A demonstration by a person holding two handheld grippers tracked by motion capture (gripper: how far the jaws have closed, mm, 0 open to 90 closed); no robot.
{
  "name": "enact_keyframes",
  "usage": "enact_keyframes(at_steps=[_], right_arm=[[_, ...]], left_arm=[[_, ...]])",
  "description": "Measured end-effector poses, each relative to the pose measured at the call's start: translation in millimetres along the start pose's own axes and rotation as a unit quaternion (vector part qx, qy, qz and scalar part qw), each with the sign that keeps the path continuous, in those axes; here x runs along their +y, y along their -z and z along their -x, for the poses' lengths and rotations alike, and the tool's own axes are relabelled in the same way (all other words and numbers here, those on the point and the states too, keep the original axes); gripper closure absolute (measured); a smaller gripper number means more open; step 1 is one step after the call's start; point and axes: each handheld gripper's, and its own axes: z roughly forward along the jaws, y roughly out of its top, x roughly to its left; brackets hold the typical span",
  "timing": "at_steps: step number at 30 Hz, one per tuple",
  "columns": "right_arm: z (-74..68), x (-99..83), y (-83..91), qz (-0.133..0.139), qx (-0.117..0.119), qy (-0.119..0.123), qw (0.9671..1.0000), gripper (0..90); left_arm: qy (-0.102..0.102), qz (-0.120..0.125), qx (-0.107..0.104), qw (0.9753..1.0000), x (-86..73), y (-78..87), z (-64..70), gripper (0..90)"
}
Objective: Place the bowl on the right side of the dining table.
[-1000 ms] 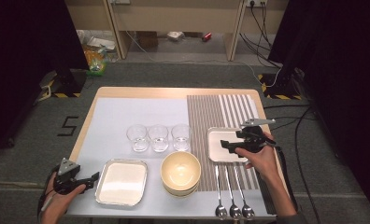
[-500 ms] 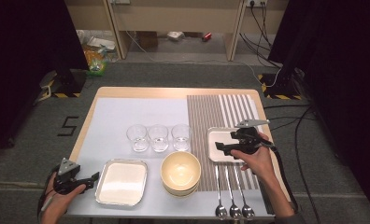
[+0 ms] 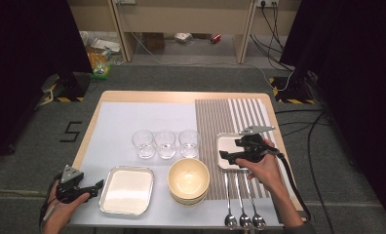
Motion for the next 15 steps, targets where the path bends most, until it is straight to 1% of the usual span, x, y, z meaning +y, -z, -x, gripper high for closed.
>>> enact_keyframes(at_steps=[2,3,5,8,11,13,15], right_arm=[[-2.2,1.1,0.1,0.002,0.004,-0.005,1.0,21.4],[-2.5,2.0,0.3,0.002,0.006,-0.001,1.0,21.4],[-4.6,3.4,0.6,0.003,0.007,-0.004,1.0,21.3],[-7.1,5.1,-0.2,0.002,0.009,0.001,1.0,21.1],[-10.0,6.6,-1.5,0.002,0.017,-0.004,0.9998,21.0],[-12.2,7.6,-2.6,0.001,0.014,0.002,0.9999,20.9],[-15.8,8.4,-3.4,-0.002,0.017,0.002,0.9999,20.8]], left_arm=[[-0.001,-0.003,-0.001,1.0,0.2,0.5,-0.1,15.1],[-0.001,-0.002,-0.001,1.0,0.1,0.4,0.0,15.0],[-0.001,-0.002,-0.001,1.0,0.2,0.4,-0.1,15.0],[-0.001,-0.003,-0.001,1.0,0.2,0.4,0.0,15.0],[0.0,-0.003,-0.001,1.0,0.1,0.5,-0.1,15.0],[-0.001,-0.003,0.0,1.0,0.2,0.6,0.0,15.0],[0.0,-0.003,-0.001,1.0,0.2,0.5,-0.2,15.0]])
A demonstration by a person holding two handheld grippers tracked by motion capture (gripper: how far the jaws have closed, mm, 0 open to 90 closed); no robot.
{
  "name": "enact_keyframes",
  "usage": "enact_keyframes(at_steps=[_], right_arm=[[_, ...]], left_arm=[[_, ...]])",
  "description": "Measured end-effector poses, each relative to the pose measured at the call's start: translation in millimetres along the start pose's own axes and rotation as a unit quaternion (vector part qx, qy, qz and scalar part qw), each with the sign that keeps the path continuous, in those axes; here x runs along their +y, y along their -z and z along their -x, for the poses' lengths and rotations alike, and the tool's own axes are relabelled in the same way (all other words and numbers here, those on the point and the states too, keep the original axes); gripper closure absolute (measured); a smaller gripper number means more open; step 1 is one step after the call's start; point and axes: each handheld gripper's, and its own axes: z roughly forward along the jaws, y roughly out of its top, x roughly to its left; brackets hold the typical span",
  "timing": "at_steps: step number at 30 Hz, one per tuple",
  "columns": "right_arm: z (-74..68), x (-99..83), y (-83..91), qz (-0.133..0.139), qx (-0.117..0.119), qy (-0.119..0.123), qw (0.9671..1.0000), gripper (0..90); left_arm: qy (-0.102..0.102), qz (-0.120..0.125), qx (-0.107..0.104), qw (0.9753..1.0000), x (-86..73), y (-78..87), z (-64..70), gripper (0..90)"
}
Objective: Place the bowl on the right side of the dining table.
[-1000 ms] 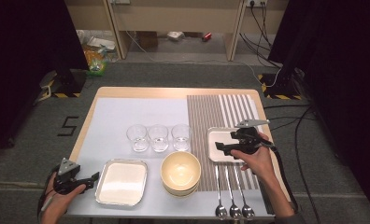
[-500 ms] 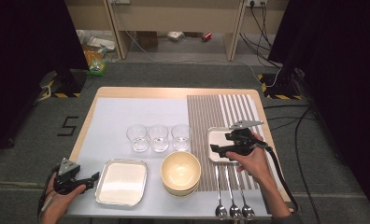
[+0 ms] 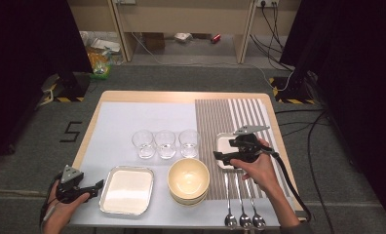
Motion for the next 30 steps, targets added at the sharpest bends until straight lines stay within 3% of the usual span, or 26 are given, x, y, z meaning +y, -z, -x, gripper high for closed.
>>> enact_keyframes(at_steps=[5,7,15,19,30], right_arm=[[-9.7,3.3,0.6,0.004,0.003,0.008,1.0,19.0],[-14.1,4.1,0.7,0.008,0.017,0.006,0.9998,18.3],[-31.7,5.0,-7.5,-0.002,0.031,0.028,0.9991,17.8],[-38.0,4.4,-13.2,-0.007,0.057,0.032,0.9978,27.9],[-51.7,6.0,-22.9,-0.024,0.058,0.08,0.9948,46.2]], left_arm=[[0.0,0.0,0.001,1.0,0.0,0.0,0.1,14.9],[-0.001,0.0,0.001,1.0,0.0,0.0,0.2,14.9],[-0.001,0.0,0.001,1.0,-0.1,0.0,0.2,14.9],[0.0,0.0,0.001,1.0,-0.1,0.0,0.1,14.9],[0.0,0.001,0.001,1.0,-0.1,-0.1,0.1,14.9]])
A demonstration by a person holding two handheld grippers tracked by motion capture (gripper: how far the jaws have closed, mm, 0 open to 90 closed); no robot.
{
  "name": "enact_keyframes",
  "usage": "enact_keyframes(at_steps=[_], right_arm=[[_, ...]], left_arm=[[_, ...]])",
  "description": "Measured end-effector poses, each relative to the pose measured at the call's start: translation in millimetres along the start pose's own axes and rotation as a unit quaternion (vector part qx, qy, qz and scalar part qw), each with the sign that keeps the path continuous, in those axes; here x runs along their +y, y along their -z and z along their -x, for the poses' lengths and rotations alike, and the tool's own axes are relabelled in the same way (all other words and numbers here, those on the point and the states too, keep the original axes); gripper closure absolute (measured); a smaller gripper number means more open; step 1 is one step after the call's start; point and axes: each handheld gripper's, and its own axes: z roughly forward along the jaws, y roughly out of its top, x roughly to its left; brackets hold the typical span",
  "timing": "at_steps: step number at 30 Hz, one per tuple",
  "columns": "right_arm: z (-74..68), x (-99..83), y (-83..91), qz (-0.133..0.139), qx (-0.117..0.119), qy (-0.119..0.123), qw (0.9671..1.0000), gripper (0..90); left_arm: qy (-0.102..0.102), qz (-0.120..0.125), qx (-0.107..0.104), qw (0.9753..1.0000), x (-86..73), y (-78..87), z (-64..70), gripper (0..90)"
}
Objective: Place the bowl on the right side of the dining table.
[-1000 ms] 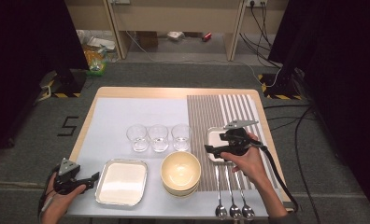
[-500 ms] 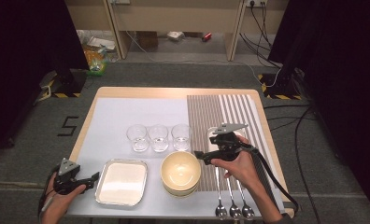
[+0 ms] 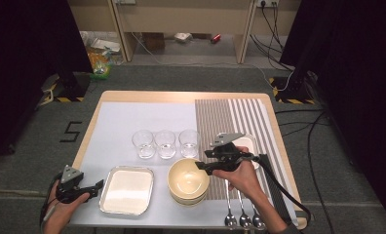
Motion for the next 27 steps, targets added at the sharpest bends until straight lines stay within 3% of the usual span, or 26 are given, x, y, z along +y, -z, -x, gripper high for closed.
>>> enact_keyframes(at_steps=[19,24,27], right_arm=[[-5.3,9.0,-22.0,-0.05,0.036,0.019,0.9979,73.0],[-7.4,13.4,-29.3,-0.077,0.029,0.043,0.9957,77.8],[-6.0,13.9,-32.4,-0.085,0.032,0.043,0.9949,79.8]], left_arm=[[0.0,0.0,0.0,1.0,0.0,0.0,-0.1,14.9],[0.001,0.001,0.0,1.0,-0.1,-0.1,-0.1,14.9],[0.0,0.0,0.0,1.0,0.0,0.0,-0.1,14.9]])
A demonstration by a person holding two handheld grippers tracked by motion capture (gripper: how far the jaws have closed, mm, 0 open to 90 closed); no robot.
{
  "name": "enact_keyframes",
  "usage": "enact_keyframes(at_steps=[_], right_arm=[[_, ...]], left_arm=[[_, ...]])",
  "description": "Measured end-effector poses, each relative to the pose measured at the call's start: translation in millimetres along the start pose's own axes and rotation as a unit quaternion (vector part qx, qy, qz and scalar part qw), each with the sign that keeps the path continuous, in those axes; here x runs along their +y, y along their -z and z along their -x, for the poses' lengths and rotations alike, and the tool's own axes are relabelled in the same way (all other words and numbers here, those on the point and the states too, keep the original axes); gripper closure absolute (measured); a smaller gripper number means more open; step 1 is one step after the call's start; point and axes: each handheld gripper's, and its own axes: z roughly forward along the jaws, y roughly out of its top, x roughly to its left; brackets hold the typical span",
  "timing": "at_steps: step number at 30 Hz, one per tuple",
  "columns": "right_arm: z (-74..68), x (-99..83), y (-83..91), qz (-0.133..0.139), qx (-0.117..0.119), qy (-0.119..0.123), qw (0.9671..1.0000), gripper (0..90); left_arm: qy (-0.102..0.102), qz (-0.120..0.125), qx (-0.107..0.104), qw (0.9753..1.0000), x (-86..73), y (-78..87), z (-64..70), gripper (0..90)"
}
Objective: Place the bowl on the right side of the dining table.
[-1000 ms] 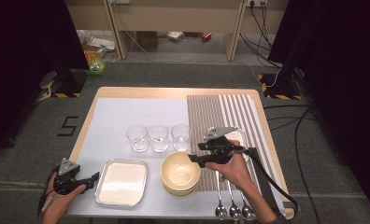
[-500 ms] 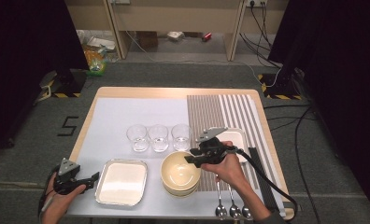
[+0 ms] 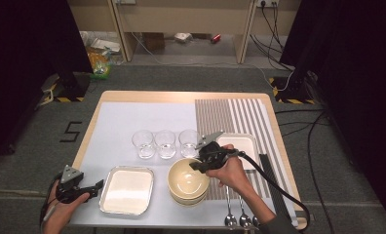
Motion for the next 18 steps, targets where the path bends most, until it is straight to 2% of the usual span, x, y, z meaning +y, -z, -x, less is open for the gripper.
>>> enact_keyframes(at_steps=[6,8,15,18], right_arm=[[-0.3,0.5,0.3,-0.005,-0.006,0.017,0.9998,82.4],[-1.6,1.0,2.6,-0.004,-0.007,0.031,0.9995,83.2],[-13.6,5.3,9.9,0.003,-0.035,0.073,0.9967,83.6],[-17.4,7.0,11.8,0.003,-0.045,0.083,0.9955,83.6]], left_arm=[[0.001,0.006,0.002,1.0,-0.4,-0.9,0.3,14.9],[0.001,0.003,0.001,1.0,-0.2,-0.6,0.0,14.9],[0.001,0.002,0.001,1.0,-0.1,-0.4,0.1,14.9],[0.002,0.004,0.001,1.0,-0.2,-0.6,0.0,14.9]])
